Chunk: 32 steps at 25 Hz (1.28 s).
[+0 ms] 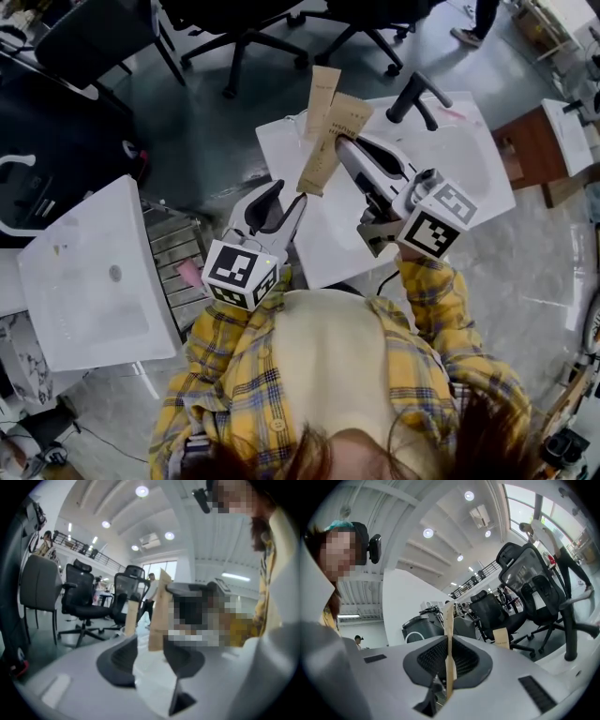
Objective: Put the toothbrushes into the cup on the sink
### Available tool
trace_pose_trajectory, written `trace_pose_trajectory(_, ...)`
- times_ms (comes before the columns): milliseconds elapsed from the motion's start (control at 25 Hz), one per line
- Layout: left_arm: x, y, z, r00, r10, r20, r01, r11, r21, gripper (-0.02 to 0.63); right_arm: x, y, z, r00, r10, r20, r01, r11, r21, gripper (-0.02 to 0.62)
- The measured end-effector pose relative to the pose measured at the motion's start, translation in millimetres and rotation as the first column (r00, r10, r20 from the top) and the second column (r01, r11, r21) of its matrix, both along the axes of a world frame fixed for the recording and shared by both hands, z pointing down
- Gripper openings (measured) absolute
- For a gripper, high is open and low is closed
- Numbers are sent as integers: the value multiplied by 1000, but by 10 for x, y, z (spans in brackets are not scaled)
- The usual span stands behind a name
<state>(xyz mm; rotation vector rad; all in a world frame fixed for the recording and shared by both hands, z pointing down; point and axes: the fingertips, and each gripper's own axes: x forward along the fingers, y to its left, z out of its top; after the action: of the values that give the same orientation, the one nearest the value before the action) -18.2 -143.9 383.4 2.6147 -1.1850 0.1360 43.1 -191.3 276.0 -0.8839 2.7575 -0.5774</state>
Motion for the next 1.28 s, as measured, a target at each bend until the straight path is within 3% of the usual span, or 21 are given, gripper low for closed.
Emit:
trace_pose_trajectory(280, -87, 7, 30, 998, -39, 43, 39, 999, 3, 130, 173, -315, -189, 990, 129, -59, -121, 984, 128, 32)
trace_pose_trajectory(480, -119, 52, 32, 997, -61, 47, 60, 998, 10, 52, 233, -500, -182, 971, 229, -61, -210, 950, 230, 32)
trace_pose_trajectory(720, -102, 111, 105, 998, -43, 40, 43, 999, -12, 40, 62, -646, 25, 951, 291, -105, -238, 905, 354, 32)
trace_pose_trajectory(1080, -130, 135, 155, 999, -36, 32, 37, 998, -47, 38, -62, -777, 465, 942, 294, -160, -232, 918, 321, 32)
trace_pose_trajectory(1280, -78, 147, 225, 999, -20, 31, 22, 997, -71, 38, -105, -825, 773, 934, 261, -244, -196, 945, 262, 34)
